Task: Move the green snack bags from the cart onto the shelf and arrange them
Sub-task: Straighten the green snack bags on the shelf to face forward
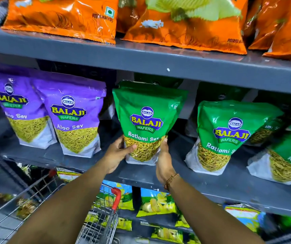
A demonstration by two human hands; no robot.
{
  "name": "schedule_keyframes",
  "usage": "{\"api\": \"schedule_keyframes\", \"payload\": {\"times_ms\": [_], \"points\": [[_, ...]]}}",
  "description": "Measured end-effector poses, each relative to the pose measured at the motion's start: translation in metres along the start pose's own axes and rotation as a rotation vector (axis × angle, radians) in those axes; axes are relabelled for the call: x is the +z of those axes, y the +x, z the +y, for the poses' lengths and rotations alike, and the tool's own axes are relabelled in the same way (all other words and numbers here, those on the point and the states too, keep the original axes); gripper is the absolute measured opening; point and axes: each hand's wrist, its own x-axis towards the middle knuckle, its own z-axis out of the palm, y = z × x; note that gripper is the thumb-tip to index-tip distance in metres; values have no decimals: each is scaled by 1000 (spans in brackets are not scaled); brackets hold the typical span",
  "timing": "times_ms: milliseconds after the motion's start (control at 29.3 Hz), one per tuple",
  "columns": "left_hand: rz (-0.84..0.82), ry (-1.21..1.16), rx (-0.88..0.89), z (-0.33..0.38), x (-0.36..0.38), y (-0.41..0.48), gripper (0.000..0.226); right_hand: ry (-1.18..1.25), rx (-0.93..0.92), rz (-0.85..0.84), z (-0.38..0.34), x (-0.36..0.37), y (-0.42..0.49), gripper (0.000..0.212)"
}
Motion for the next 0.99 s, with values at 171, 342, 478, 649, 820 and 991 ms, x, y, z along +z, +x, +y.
{"api": "schedule_keyframes", "payload": {"times_ms": [171,342,478,649,820,991], "points": [[62,94,35,-4,0,-1,74,-44,-9,94,1,5,-3,50],[705,459,160,-27,15,-36,42,-136,7,556,-12,-25,-31,32],[395,705,287,-26,58,-51,42,-215,89,861,-26,-75,-51,44],[126,507,299,-7,151,-20,39,-151,-178,1120,-71,-122,-47,41],[198,141,272,47,212,32,31,-78,-461,760,-142,-160,-11,28],[228,-90,223,57,218,60,22,-223,-437,569,-173,-181,7,35]]}}
